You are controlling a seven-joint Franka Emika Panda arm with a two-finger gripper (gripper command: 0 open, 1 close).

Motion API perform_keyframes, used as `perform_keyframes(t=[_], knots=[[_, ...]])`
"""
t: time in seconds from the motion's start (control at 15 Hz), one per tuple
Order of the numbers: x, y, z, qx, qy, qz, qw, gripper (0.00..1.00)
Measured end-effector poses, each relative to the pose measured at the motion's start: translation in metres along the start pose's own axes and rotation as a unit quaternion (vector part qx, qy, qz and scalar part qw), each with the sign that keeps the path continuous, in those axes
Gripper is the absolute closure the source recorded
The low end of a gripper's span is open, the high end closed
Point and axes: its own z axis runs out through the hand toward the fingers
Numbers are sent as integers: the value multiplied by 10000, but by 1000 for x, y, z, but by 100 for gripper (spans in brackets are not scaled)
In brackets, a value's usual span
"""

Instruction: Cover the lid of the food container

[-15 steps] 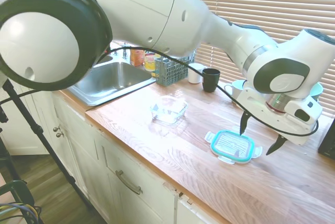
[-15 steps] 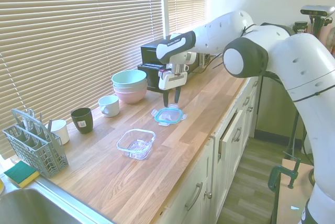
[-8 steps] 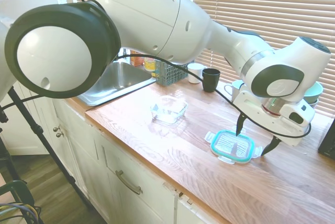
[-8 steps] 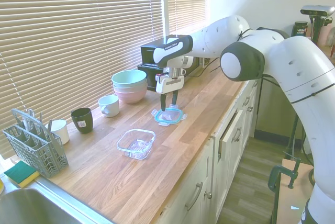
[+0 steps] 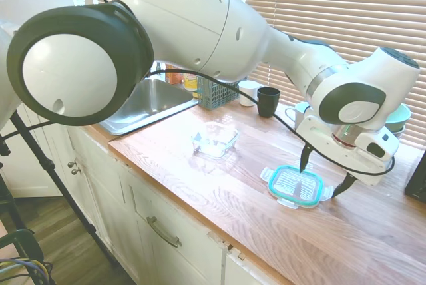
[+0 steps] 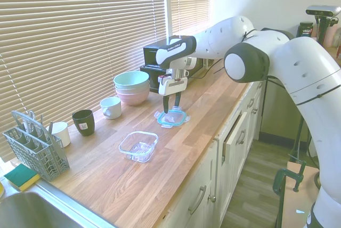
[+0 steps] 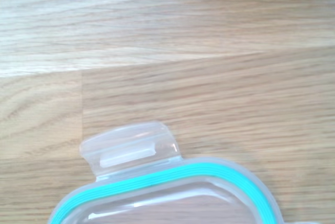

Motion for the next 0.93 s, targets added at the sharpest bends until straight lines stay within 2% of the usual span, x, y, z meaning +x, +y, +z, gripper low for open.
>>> perform_keyframes(t=[0.33, 0.4, 0.93], knots=[[-2, -5, 2, -1, -21, -21, 10000, 0], [-3, -6, 2, -3, -24, -19, 10000, 100], [-4, -5, 6, -29, -107, 10, 9999, 100]])
